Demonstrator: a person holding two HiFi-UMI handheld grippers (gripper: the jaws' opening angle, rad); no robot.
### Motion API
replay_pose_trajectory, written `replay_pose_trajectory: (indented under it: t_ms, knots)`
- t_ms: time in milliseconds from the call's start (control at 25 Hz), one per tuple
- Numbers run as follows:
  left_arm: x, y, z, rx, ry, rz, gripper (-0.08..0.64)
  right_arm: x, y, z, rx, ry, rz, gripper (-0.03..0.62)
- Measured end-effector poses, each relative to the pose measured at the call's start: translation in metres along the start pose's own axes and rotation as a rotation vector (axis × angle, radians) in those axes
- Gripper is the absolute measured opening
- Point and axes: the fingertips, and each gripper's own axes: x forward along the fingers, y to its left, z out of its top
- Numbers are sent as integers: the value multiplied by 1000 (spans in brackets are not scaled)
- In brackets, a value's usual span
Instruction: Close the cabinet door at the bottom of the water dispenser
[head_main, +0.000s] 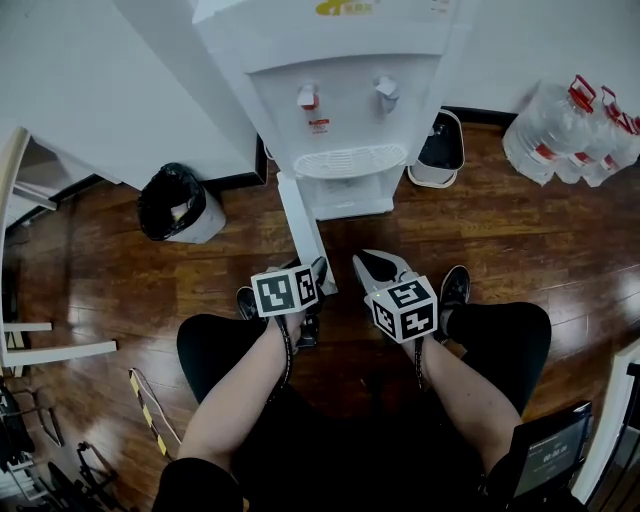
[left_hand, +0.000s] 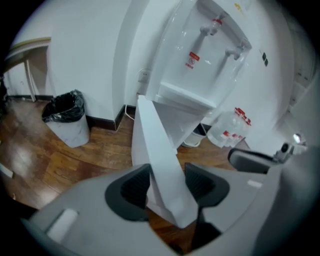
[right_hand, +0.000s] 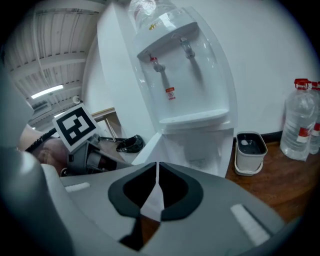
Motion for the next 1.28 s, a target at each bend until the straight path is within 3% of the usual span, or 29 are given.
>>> replay_pose_trajectory:
  t_ms: [120,240,360,440,720,960,1120,1280]
  knots:
    - [8,-12,2,-124,-4,-127,215,-1,-15,-18,67,78,3,21]
    - [16,-25,5,-216,-15,-216,167,-6,-29,-20,101,82,-18,23]
    - [27,-42,10,-167,-20,-239,173,-11,-42,-16,98,64,-73,46]
    - [32,-51,13,-135,-28,-248,178,-13,-48,-14,108,51,-103,136]
    - [41,-65,20,-83,-83,-236,189,-20,-46,-30,75,88,-91,220]
    - [46,-69,23,-46,-103,-205,196,-3,-57,-97,0,253,-87,238]
    - [45,-74,24,-40,-120,-193,195,9,-59,-92,6,218,-77,234]
    - [32,-85,30,91,-142,-197,190,14,-70,-82,12,183,-123,224]
